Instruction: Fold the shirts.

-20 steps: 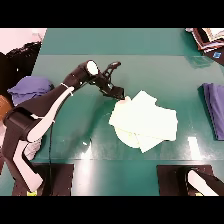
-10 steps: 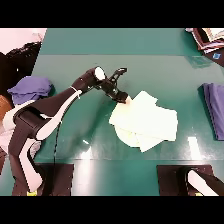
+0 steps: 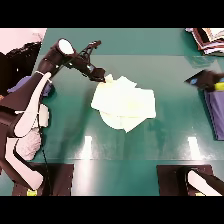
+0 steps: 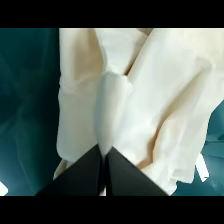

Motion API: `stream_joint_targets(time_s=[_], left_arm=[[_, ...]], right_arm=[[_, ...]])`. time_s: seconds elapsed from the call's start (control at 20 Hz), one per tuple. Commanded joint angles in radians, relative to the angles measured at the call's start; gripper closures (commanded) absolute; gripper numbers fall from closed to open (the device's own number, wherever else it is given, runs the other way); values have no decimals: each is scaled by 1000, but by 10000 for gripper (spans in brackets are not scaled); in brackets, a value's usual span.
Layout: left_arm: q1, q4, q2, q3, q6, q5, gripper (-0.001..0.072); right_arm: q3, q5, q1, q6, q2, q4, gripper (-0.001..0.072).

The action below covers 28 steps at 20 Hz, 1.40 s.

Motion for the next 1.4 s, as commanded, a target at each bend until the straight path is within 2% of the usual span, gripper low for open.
stream_joint_targets(time_s=[0.0,0.15,0.3,0.35,0.5,0.6,0.65,0.85,1.1,1.35], left_arm=[[41,7,12,0,3,-51,681],[41,8,12,0,3,-49,681],[41,26,12,0,3,-49,681],[41,28,12,0,3,-50,681],[41,31,12,0,3,-53,681],[41,31,13,0,2,-53,682],[41,33,17,1,0,-49,682],[41,105,136,3,-32,9,682],[41,172,491,3,-31,81,682],[41,168,806,3,-31,143,682]], right_arm=[[-153,-111,72,-6,-150,18,198],[-135,-243,175,-24,-347,40,200],[-17,-263,270,-31,-513,38,205],[23,-267,293,-31,-554,32,252],[141,-274,335,-31,-651,31,288],[209,-255,344,-32,-684,31,626],[236,-241,344,-35,-685,31,696],[354,-179,328,-66,-558,31,697],[547,-72,317,-66,-254,30,697],[647,-59,317,-37,-26,29,697]])
